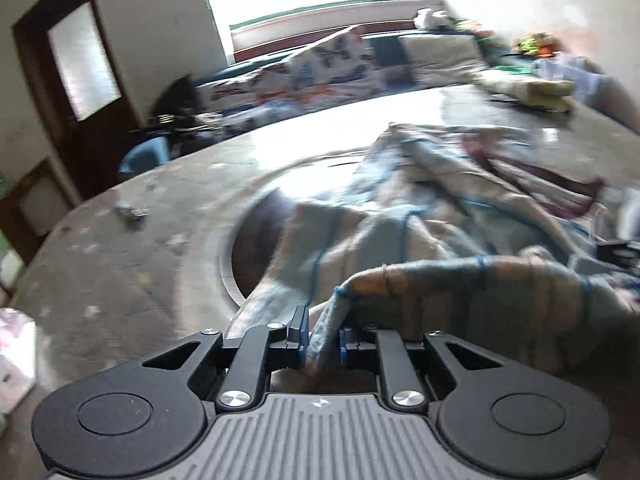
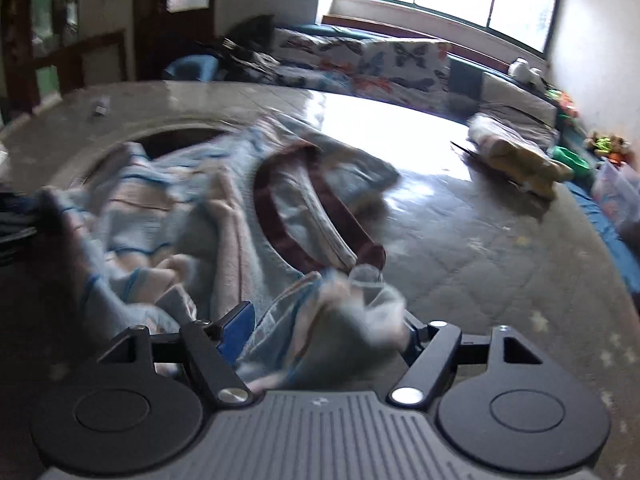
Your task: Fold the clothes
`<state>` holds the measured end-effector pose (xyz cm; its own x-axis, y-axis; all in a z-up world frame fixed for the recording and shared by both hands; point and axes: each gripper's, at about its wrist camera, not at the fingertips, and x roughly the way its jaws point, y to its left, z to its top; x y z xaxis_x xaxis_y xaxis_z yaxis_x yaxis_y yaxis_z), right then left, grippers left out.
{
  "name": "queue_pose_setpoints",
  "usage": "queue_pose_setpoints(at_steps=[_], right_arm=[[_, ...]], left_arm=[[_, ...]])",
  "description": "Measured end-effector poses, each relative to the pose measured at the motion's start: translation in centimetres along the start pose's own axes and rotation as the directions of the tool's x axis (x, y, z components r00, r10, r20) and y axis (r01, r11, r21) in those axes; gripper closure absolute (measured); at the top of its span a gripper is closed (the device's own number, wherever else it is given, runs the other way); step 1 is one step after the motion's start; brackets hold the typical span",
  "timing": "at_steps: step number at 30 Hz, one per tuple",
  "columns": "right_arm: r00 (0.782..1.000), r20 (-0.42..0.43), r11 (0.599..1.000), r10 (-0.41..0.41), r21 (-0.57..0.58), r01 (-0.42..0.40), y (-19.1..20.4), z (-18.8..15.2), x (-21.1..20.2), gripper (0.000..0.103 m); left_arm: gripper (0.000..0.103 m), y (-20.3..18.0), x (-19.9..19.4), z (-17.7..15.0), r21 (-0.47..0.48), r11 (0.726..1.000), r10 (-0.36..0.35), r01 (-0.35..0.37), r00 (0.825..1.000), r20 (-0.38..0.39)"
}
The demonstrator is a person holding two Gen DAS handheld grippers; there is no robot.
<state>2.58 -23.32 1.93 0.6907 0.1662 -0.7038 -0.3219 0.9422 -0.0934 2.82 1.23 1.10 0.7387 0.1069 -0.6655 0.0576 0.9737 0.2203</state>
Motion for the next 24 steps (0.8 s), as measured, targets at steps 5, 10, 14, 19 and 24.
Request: queue_pose_setpoints(at_steps=[5,10,14,19,24], right_arm=[[0.996,0.066,0.998,0.066,-0.009,-0.065,1.0,1.5,-1.5,0.029],[0.992,0.102,0.998,0.068,-0.012,-0.067,0.7,3.8,-0.9,0.029],[0.991,0.120,0.998,0.061,0.025,-0.064,-0.8,5.9,1.0,0.031],[0.994,0.093,0.996,0.060,0.065,-0.066,-2.6,8.2,4.9,0.038],[0.996,0.054,0.994,0.065,0.079,-0.069,-3.3,9.0,8.4,0.051]], left_arm=[[0.087,3.7,1.8,1.1,-0.046,0.989,0.138,-0.139,0.990,-0.020],[0.077,7.2,3.6,2.6,-0.094,0.965,0.238,-0.244,0.969,-0.072],[0.037,8.8,3.1,3.0,-0.088,0.958,0.269,-0.274,0.961,-0.065],[0.016,10.0,2.1,2.3,-0.066,0.945,0.319,-0.322,0.946,-0.054],[0.007,10.5,1.1,2.6,-0.079,0.942,0.326,-0.327,0.945,-0.033]])
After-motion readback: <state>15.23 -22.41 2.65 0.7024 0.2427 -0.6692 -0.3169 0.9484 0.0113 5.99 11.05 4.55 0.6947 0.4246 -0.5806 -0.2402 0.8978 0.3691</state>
